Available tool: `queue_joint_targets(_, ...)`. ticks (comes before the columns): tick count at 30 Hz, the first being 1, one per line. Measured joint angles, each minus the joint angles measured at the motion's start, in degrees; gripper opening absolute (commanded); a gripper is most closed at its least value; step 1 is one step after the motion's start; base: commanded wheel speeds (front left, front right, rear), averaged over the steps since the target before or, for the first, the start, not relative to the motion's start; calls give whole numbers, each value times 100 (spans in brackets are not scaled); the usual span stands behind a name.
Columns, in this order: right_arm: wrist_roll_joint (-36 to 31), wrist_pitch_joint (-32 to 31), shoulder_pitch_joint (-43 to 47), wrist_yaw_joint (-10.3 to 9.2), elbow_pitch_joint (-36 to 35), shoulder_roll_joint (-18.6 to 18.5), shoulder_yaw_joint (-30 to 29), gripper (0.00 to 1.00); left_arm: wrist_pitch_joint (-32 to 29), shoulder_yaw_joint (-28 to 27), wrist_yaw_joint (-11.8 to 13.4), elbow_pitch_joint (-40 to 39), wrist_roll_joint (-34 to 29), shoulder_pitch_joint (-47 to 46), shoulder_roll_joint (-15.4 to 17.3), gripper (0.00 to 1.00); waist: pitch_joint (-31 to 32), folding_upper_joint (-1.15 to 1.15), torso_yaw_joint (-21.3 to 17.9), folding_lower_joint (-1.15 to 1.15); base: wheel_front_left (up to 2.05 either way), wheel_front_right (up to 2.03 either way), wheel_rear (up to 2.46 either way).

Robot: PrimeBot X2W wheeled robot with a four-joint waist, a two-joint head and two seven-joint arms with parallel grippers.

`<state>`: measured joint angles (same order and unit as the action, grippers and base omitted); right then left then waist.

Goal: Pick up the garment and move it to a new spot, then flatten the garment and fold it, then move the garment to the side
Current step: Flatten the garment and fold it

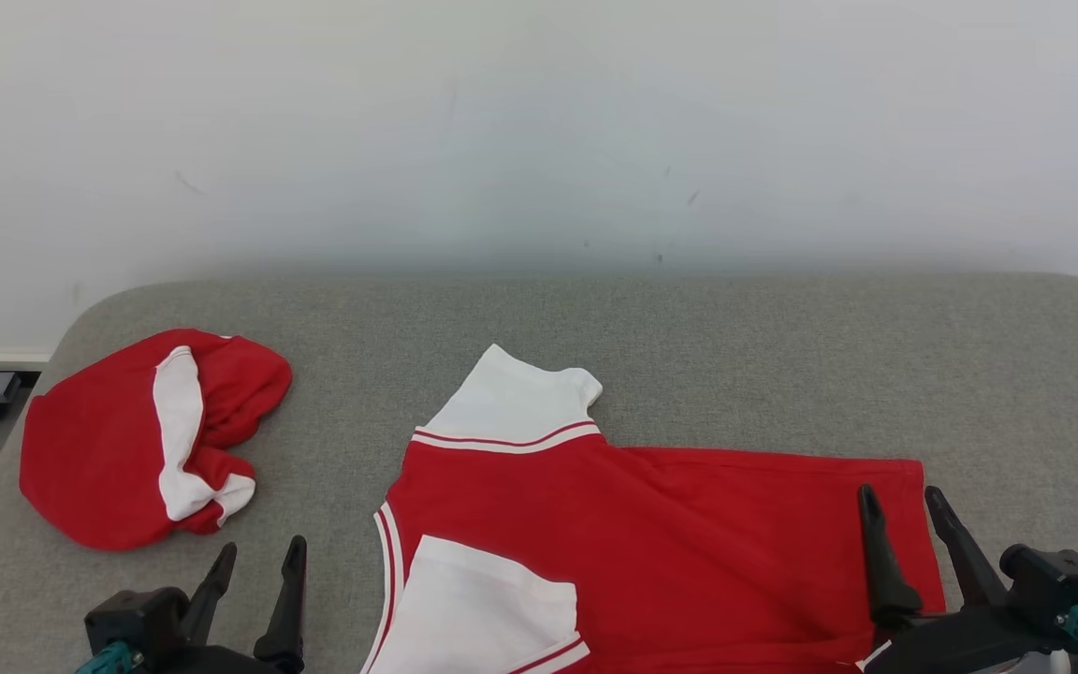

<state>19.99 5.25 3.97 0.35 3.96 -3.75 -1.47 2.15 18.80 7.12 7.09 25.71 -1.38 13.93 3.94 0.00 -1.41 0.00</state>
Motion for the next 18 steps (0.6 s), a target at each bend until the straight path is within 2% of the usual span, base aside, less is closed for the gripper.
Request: queue_joint_targets(18, 16, 185, -102, 66, 231, 11, 86, 100, -62, 9, 0, 55, -59, 0, -21, 100, -66, 0, -54, 0, 0, 0, 0)
